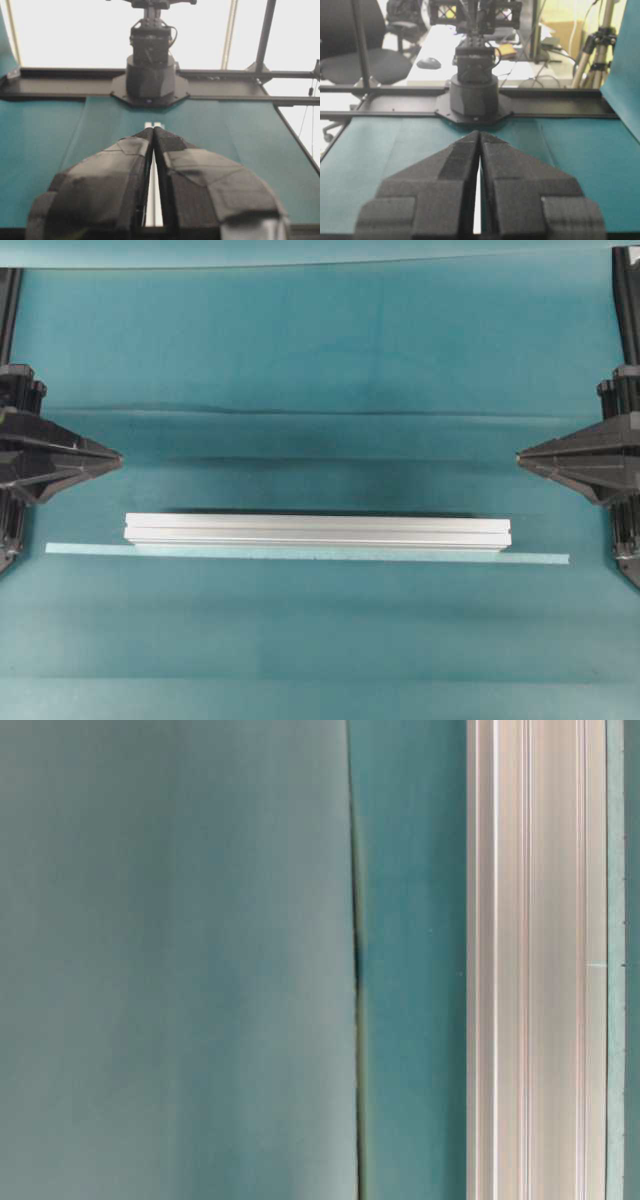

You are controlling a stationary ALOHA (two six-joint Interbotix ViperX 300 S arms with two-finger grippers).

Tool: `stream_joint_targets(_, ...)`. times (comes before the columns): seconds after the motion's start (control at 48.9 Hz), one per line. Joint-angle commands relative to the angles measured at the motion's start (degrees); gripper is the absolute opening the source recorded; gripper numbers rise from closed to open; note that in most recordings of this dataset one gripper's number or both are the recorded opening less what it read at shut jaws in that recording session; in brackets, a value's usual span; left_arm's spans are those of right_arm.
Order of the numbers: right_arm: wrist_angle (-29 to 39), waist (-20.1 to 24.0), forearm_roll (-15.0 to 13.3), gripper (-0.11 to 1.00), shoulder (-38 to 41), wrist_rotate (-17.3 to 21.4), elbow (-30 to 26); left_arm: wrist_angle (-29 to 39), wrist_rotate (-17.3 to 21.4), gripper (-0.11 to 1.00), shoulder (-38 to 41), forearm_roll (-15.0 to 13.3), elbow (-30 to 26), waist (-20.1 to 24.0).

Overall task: Lift the metal rail with both hands.
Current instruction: 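Move both grippers down over the two ends of the silver rail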

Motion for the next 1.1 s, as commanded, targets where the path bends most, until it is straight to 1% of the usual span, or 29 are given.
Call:
stream_joint_targets(0.0, 0.1, -0.4, 1.1, 0.10, 0.5, 0.7, -1.1, 4.6, -1.8, 0.14, 1.7, 0.2, -2.9, 0.1)
stream_joint_targets(0.041, 1.8, -0.4, 2.9, 0.09, 0.6, 1.1, -1.8, 7.6, -2.2, 0.12, 2.1, 0.5, -4.4, 0.3)
stream_joint_targets(0.082, 4.9, -0.7, 4.7, 0.04, 0.7, 1.8, -2.5, 10.3, -2.5, 0.05, 2.8, 0.6, -6.2, 0.3)
stream_joint_targets(0.143, 10.8, -1.4, 5.8, 0.00, 1.0, 2.5, -3.6, 14.2, -2.6, -0.01, 4.0, 0.6, -9.1, 0.2)
stream_joint_targets(0.205, 16.4, -1.9, 5.8, 0.00, 1.5, 3.1, -4.8, 18.3, -2.6, -0.02, 5.2, 0.7, -11.7, 0.3)
stream_joint_targets(0.307, 23.6, -2.7, 5.8, 0.00, 3.3, 3.9, -7.5, 24.2, -2.7, -0.02, 8.0, 0.7, -15.1, 0.0)
stream_joint_targets(0.368, 27.7, -3.1, 6.4, 0.00, 5.3, 5.4, -9.7, 26.5, -2.6, -0.02, 10.0, 0.7, -16.7, -0.3)
stream_joint_targets(0.512, 33.6, -3.4, 6.2, 0.00, 10.6, 10.3, -14.2, 32.5, -2.7, -0.02, 15.2, 0.7, -20.1, -0.3)
stream_joint_targets(0.573, 35.9, -3.3, 6.2, 0.00, 13.5, 11.3, -16.1, 35.1, -2.7, -0.02, 17.3, 0.7, -21.6, -0.4)
stream_joint_targets(0.716, 42.4, -3.2, 6.2, 0.00, 20.0, 11.7, -20.9, 39.1, -2.6, -0.02, 21.8, 0.7, -25.0, -0.4)
stream_joint_targets(0.859, 51.2, -3.1, 6.2, 0.00, 26.7, 11.6, -25.9, 43.2, -2.3, -0.02, 26.2, 0.8, -28.6, -0.4)
stream_joint_targets(0.982, 57.0, -2.7, 6.2, 0.00, 31.5, 11.3, -29.3, 48.4, -2.2, -0.02, 29.2, 0.8, -30.9, -0.4)
stream_joint_targets(1.085, 60.8, -1.9, 5.5, 0.00, 35.0, 10.5, -32.4, 52.6, -1.9, -0.02, 31.2, 0.9, -32.7, -0.4)
